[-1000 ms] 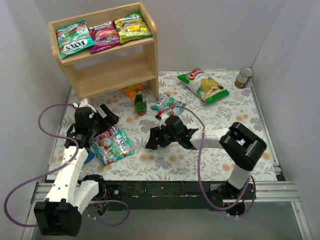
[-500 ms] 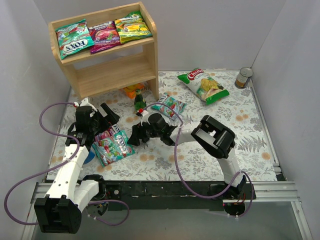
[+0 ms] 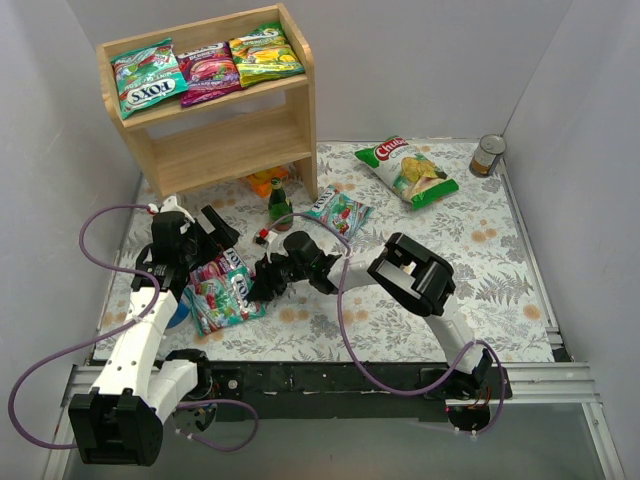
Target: Place and organize the candy bags onto the shelf
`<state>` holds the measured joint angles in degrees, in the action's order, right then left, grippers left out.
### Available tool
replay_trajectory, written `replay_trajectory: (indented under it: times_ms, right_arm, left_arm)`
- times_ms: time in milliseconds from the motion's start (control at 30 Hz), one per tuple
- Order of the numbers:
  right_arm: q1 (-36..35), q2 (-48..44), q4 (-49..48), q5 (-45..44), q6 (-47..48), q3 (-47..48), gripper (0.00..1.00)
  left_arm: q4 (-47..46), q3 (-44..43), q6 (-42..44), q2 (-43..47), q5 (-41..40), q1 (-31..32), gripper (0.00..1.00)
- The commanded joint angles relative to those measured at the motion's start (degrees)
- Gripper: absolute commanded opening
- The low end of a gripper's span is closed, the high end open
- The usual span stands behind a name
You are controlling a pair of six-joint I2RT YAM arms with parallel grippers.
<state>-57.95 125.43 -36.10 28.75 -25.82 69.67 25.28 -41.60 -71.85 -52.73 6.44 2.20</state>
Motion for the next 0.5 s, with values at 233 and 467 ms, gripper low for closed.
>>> replay_trajectory:
  times_ms: [233, 467]
  right_arm:
    - [-0.58, -3.42, 10.78, -12.13, 0.34, -3.92, 0.01]
    - [3.01, -15.8, 12.89, -19.25, -2.21, -15.95, 0.01]
  left_arm:
    - [-0.4, 0.47, 0.31, -0.09, 1.9, 0.0, 0.98]
    - [-1.46, 1.52, -1.18, -0.79, 9.28, 0.0, 0.98]
